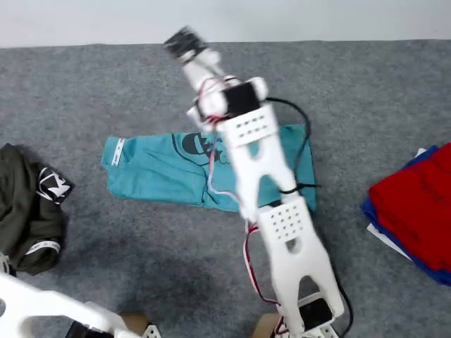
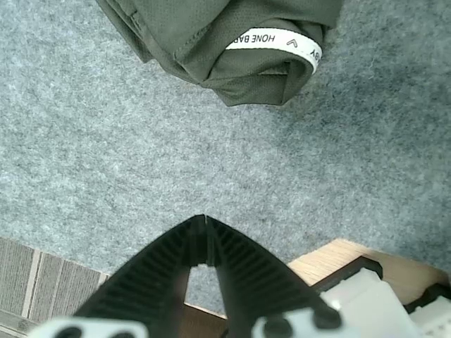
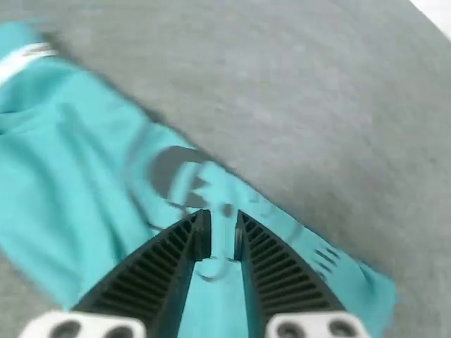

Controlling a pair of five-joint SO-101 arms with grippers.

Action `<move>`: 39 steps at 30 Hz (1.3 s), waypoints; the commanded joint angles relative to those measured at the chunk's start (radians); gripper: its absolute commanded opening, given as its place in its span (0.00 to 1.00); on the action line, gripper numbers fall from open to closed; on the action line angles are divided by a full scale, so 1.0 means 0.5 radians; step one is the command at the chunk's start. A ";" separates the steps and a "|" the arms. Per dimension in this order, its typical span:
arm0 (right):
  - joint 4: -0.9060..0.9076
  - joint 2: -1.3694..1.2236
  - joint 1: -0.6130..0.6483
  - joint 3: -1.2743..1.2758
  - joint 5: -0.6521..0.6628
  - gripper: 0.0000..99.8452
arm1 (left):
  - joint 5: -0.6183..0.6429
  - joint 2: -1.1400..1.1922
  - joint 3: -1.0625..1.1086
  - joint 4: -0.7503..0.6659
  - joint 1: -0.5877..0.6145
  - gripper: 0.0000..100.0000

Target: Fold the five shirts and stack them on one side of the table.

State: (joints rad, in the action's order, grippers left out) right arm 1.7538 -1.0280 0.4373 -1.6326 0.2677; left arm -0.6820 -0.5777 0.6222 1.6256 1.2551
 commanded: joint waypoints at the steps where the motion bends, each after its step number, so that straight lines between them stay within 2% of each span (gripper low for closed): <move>1: 0.097 0.244 -0.155 -0.012 -0.107 0.07 | 0.015 -0.052 -0.075 0.043 -0.015 0.00; 11: 0.066 0.848 -0.416 1.341 -0.371 0.07 | 0.006 -0.052 -0.072 0.098 -0.015 0.00; 18: 0.072 0.848 -0.532 1.580 -0.466 0.07 | 0.006 -0.049 -0.057 0.098 -0.015 0.00; 21: 0.075 0.870 -0.532 1.706 -0.479 0.10 | 0.006 -0.046 -0.057 0.098 -0.015 0.00; 31: 0.072 1.174 -0.624 2.710 -0.476 0.06 | 0.003 -0.037 -0.057 0.092 -0.018 0.00; 35: 0.069 1.214 -0.747 2.909 -0.473 0.06 | 0.003 -0.037 -0.044 0.098 -0.126 0.00; 39: 0.014 1.211 -0.867 3.017 -0.356 0.06 | 0.012 -0.049 0.023 0.098 -0.292 0.00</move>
State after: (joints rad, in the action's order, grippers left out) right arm 1.7538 -0.4925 0.0445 -0.1396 0.0545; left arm -0.6774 -0.5777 0.6299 1.6609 1.1630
